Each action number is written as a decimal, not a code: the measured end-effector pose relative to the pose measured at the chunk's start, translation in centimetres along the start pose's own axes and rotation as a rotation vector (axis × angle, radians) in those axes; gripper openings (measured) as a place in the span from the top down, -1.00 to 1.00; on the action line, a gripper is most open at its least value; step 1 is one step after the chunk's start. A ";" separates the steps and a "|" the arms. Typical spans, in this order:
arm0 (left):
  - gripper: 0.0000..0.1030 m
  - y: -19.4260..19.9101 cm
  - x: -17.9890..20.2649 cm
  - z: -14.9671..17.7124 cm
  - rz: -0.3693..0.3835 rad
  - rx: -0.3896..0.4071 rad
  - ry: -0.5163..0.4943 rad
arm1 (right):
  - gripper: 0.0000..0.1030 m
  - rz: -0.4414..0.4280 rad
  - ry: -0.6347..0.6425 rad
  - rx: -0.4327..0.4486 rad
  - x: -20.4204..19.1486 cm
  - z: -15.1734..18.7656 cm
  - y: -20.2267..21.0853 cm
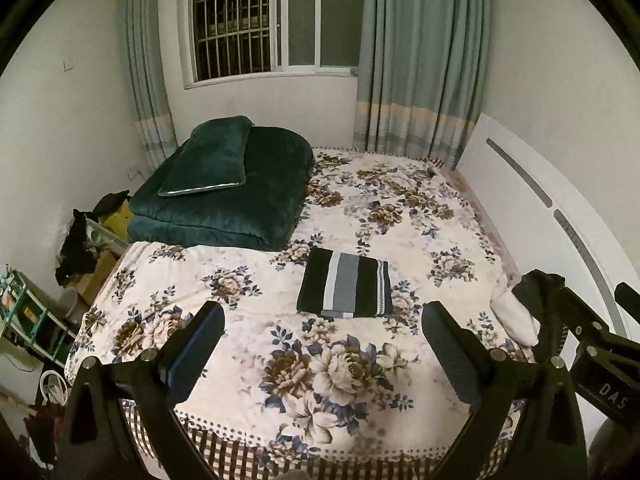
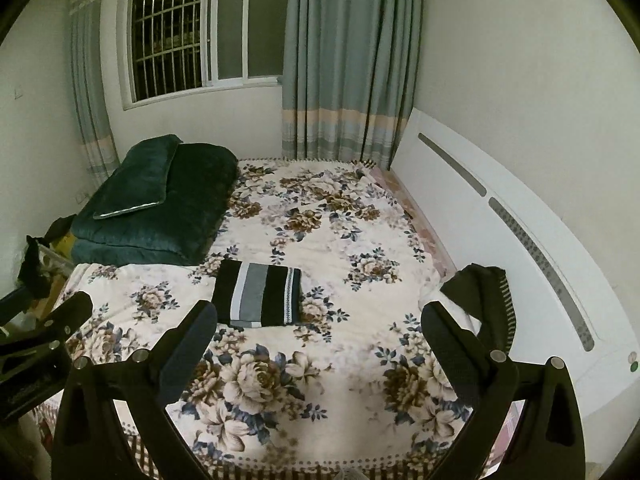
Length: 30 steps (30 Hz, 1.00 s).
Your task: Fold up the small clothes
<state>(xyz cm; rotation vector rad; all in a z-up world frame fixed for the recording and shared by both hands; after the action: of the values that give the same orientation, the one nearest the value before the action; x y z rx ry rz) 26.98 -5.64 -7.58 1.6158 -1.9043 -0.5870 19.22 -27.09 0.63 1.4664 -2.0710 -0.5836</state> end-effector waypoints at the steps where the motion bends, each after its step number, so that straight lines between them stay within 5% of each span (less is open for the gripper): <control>1: -0.96 0.1 0.0 0.1 -0.004 -0.003 0.002 | -1.00 -0.005 -0.001 -0.002 0.1 0.0 0.2; 30: -0.99 1.3 -0.2 -0.4 -0.042 -0.011 0.011 | -1.00 -0.027 0.015 -0.014 0.3 -0.4 0.2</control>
<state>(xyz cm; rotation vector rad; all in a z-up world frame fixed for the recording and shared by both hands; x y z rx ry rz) 26.36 -5.19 -6.43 1.6524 -1.8598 -0.6042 19.23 -27.30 1.14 1.4878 -2.0347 -0.5952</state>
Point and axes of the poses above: each gripper's, at about its wrist camera, not at the fingertips, and y roughly against the way its jaws point, x to its right, z to its underside, the point moved 6 cm from there along -y, roughly the way its jaws point, and after that the axes turned 12 degrees about z, right-handed, at the moved point
